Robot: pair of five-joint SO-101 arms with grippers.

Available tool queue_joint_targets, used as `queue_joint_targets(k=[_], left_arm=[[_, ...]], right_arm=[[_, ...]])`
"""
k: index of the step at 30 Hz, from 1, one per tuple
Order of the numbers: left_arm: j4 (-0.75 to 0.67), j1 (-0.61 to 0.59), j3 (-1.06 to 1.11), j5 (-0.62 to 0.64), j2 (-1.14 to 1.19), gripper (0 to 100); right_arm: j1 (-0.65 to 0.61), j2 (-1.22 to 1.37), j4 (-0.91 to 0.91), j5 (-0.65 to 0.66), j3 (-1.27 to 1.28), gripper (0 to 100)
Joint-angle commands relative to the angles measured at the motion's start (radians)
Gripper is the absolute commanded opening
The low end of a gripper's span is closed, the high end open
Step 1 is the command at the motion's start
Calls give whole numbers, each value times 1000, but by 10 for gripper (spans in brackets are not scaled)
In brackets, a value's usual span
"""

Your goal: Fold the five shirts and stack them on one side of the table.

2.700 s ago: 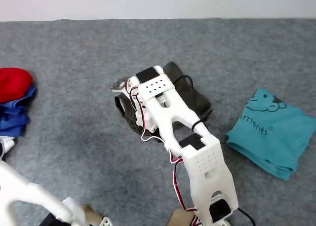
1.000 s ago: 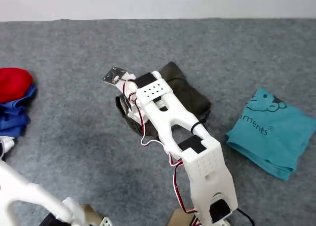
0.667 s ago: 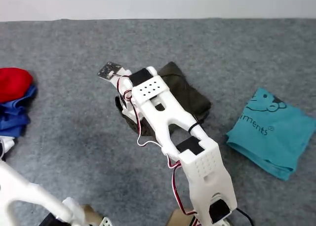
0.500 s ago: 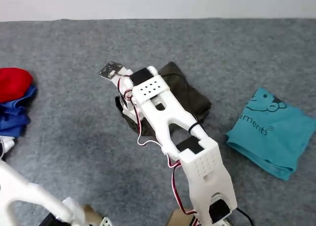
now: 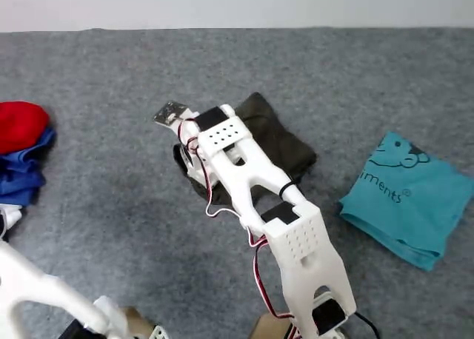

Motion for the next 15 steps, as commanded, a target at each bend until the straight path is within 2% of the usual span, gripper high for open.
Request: queue_joint_targets(k=[1, 7, 15], left_arm=[[-11, 3, -7, 11, -34, 7], [-11, 2, -7, 8, -34, 7], [-12, 3, -8, 8, -34, 7]], right_arm=[[10, -10, 13, 60, -52, 9], [41, -8, 58, 80, -98, 11], [54, -7, 205, 95, -308, 11]])
